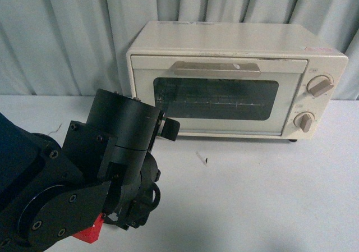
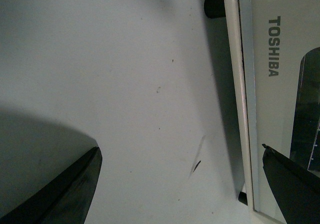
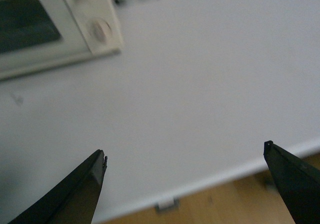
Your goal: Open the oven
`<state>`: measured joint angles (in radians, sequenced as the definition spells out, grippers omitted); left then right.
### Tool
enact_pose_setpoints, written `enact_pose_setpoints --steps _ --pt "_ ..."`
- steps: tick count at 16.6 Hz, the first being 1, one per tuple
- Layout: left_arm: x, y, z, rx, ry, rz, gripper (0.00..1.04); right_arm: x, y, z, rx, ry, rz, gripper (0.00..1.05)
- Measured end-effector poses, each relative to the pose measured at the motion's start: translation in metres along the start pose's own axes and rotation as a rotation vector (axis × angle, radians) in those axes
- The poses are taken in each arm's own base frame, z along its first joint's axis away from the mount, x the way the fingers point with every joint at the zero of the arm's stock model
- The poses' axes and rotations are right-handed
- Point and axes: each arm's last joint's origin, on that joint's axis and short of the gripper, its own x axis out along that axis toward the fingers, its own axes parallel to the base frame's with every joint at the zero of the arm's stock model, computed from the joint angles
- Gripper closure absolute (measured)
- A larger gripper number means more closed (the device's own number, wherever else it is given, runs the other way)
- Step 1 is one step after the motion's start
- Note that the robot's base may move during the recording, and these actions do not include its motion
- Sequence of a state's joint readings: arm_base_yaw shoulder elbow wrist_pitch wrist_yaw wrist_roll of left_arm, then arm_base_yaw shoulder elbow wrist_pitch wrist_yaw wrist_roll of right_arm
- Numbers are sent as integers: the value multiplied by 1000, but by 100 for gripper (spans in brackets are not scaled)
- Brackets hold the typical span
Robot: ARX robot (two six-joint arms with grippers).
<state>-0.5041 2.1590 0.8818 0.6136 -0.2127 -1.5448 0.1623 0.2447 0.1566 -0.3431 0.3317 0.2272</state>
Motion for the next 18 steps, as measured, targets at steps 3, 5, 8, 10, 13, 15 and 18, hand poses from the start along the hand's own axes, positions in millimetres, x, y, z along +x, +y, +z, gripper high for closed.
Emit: enact_pose_setpoints --steps 3,5,8,10,13,15,18 --pt "0 0 -2 3 7 -2 7 13 6 10 189 19 -288 8" --pt "0 0 -2 3 7 -1 7 25 6 29 230 -84 -311 27" --pt "0 0 -2 3 8 -1 7 57 2 40 84 -117 -275 58" --pt "0 0 -2 3 8 -1 7 81 7 46 -9 -125 -235 78" --pt "0 0 -2 3 8 -2 7 116 35 69 -109 -177 -141 103" --pt "0 0 -2 3 8 -1 7 138 61 74 -158 -161 -72 103" --pt "0 0 -2 3 9 -2 7 161 105 75 -228 -141 40 103"
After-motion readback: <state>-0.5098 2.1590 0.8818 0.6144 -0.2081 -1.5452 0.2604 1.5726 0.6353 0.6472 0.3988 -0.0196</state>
